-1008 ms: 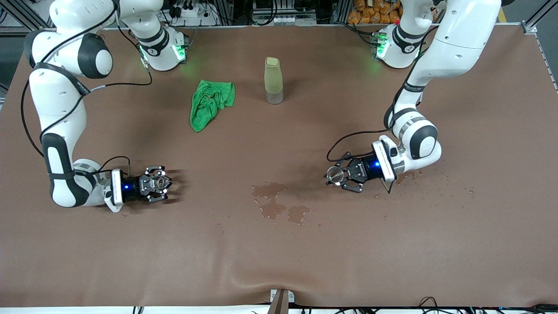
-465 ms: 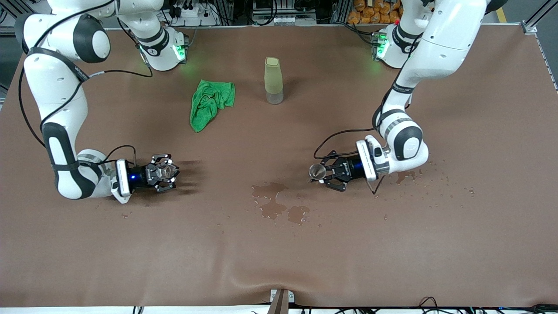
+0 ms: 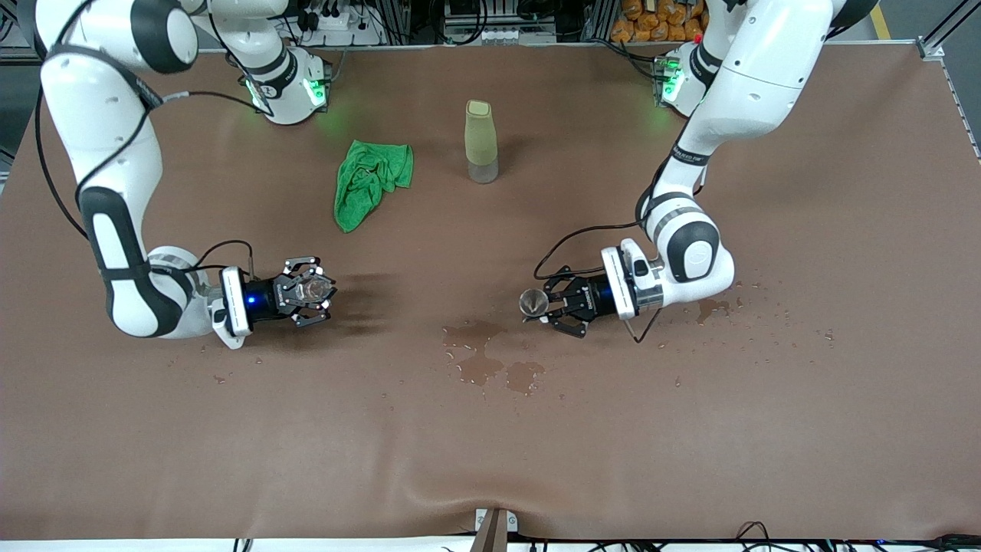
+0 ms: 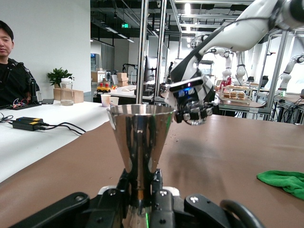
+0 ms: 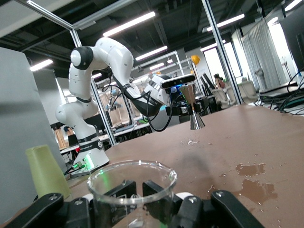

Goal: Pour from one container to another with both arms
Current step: 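Move the beaker and the jigger toward each other at the table middle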

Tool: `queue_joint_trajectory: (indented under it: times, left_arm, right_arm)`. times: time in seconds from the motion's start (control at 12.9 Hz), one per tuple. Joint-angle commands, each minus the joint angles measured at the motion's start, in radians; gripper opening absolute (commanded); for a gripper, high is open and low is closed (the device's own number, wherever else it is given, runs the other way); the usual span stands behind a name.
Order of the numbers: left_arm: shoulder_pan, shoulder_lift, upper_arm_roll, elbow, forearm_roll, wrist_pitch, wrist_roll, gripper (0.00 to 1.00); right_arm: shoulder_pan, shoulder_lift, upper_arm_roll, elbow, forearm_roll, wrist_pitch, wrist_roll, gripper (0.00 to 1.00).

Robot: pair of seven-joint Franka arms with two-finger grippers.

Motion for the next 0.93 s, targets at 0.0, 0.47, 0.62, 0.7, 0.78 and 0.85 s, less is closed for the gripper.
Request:
queue_joint_trajectory:
  times: [0.0,0.47,0.62,0.7,0.78,0.85]
  left_arm:
    - [-0.022,0.049,0.003,0.096,0.017,0.045,-0.045,0.00]
    - [-0.077,0.128,0.003,0.224,-0.006,0.097,-0.124,0.00]
    - [-0.086,0.139,0.003,0.233,-0.028,0.117,-0.128,0.00]
    - [-0.088,0.143,0.003,0.253,-0.029,0.125,-0.134,0.00]
    - [-0.093,0.155,0.003,0.270,-0.034,0.128,-0.144,0.00]
    - [-0.094,0.162,0.003,0.282,-0.035,0.133,-0.145,0.00]
  right_arm:
    - [0.044,-0.156,-0.009,-0.107,0.031,0.064,0.105,0.00]
    - [0.147,-0.282,-0.007,-0.197,0.169,0.173,0.203,0.00]
    - [0.163,-0.308,-0.007,-0.199,0.175,0.199,0.235,0.00]
    - [0.176,-0.317,-0.007,-0.199,0.189,0.207,0.246,0.00]
    - [0.188,-0.332,-0.007,-0.202,0.196,0.225,0.255,0.00]
    - [0.202,-0.354,-0.006,-0.208,0.198,0.259,0.277,0.00]
